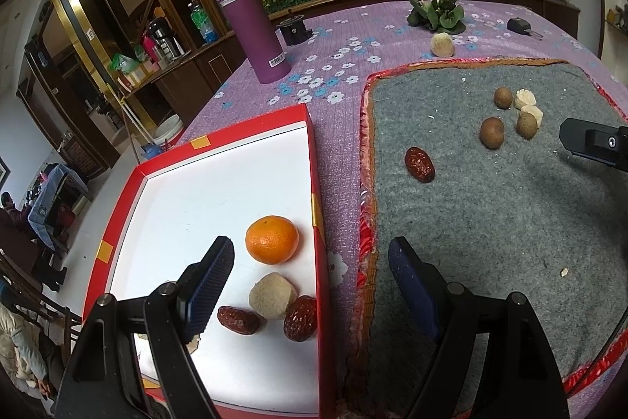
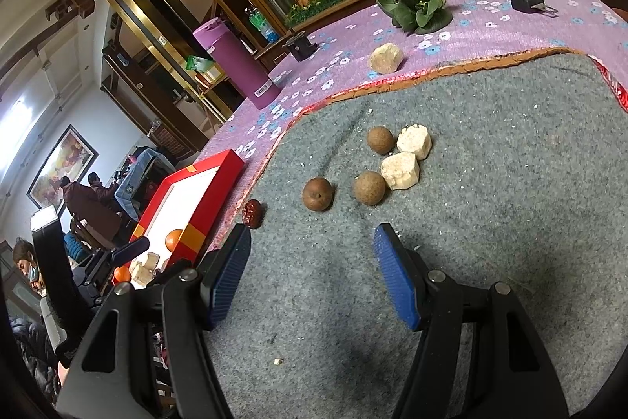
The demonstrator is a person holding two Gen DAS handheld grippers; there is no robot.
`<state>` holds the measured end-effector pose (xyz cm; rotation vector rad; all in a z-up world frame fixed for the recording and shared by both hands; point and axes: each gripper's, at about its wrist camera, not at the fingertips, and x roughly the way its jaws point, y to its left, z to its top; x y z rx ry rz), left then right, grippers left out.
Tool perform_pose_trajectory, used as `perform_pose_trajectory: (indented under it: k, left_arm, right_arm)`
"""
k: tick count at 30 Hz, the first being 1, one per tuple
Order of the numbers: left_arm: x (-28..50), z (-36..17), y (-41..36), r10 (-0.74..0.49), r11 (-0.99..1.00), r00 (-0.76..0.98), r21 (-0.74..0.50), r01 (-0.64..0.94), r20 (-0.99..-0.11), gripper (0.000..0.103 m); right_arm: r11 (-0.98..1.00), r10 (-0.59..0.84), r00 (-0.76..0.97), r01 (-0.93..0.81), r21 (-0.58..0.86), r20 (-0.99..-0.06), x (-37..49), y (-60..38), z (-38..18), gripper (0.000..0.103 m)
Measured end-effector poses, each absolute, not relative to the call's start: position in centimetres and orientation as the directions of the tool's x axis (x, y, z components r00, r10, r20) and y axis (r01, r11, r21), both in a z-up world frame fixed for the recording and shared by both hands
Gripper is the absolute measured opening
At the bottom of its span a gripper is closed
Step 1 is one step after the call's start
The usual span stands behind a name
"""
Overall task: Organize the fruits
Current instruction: 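Move both grippers back over the grey mat, then grasp a brown longan with the right gripper while the left gripper grasps a red date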
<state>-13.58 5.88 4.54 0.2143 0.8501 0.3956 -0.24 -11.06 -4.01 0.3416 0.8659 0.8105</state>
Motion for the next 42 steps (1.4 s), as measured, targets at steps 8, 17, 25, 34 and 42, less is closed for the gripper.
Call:
perform_pose_trajectory:
  k: [8,17,25,34,42]
  left_arm:
    - [-13.2,4.1,6.3,0.407,0.913,0.594,0.328,-0.242,-0.694,0.081]
    - [-13.4,4.9,7.9,0.389,0.921,0.622,0.305,-0.243,-0.679,0.081]
    - [-13.7,6.0,9.1,0.375,0.927,0.644,0.287,-0.242,-0.667,0.081]
    - [-12.5,6.8,8.4,0.313,0.949,0.671,0.251,-0.192,-0.672,0.081]
    - [-11.0,5.9,6.8,0.294,0.955,0.647,0.25,-0.163,-0.704,0.081]
  right_arm:
    - [0.675,0.736,0.375,-0.468,0.571,-0.563,0.0,-11.0,-4.1,0.067]
    - [0.686,0.709,0.382,-0.567,0.456,-0.593,0.0,-6.4,-1.8,0.067]
    - [0.753,0.596,0.377,-0.567,0.333,-0.709,3.0,-1.9,-3.2,0.065]
    - [0.772,0.553,0.342,-0.555,0.311,-0.76,3.4,-3.2,-4.0,0.026]
    - [0.746,0.603,0.308,-0.545,0.383,-0.736,1.7,-7.8,-3.5,0.026]
